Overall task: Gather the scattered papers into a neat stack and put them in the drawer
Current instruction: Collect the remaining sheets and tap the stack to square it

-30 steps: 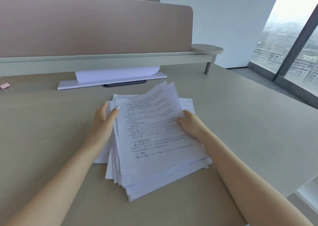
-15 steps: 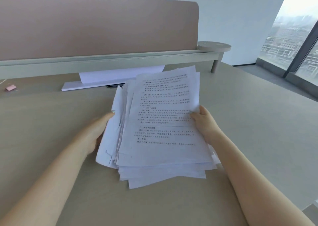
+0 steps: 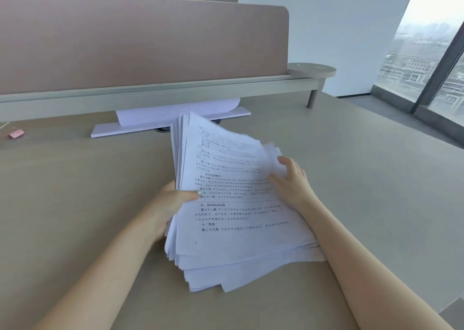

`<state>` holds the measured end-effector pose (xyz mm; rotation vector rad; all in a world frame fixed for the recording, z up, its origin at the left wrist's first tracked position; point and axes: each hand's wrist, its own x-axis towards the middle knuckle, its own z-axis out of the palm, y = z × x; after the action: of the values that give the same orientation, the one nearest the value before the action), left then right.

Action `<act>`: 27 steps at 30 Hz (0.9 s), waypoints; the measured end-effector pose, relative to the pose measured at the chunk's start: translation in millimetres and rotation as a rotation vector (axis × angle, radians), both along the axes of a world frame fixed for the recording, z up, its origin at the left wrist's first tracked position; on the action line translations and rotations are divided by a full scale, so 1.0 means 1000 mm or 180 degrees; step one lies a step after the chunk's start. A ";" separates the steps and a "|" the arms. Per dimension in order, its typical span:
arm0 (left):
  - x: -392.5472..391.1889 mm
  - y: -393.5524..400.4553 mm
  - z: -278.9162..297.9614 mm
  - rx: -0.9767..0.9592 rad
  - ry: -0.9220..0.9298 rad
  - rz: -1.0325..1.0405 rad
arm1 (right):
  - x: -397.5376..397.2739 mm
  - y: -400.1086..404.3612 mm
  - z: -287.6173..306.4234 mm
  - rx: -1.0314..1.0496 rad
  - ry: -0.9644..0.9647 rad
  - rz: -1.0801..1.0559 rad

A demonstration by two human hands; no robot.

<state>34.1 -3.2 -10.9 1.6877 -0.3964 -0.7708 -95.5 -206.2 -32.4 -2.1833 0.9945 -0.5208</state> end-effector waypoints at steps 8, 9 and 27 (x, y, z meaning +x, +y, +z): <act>-0.023 -0.006 0.023 -0.0927 -0.0345 -0.0232 | -0.046 -0.022 0.043 0.2475 -0.1535 0.0313; -0.028 -0.010 0.029 -0.1004 -0.0541 -0.0287 | -0.053 -0.023 0.053 0.2397 -0.1530 0.0428; -0.089 -0.117 0.106 -0.1905 -0.1301 -0.0794 | -0.150 -0.053 0.143 0.1463 -0.2240 0.0218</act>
<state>-55.0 -119.7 95.6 1.2256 -1.0291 -0.4122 -245.6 -259.2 111.1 -1.4504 0.5721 -0.8516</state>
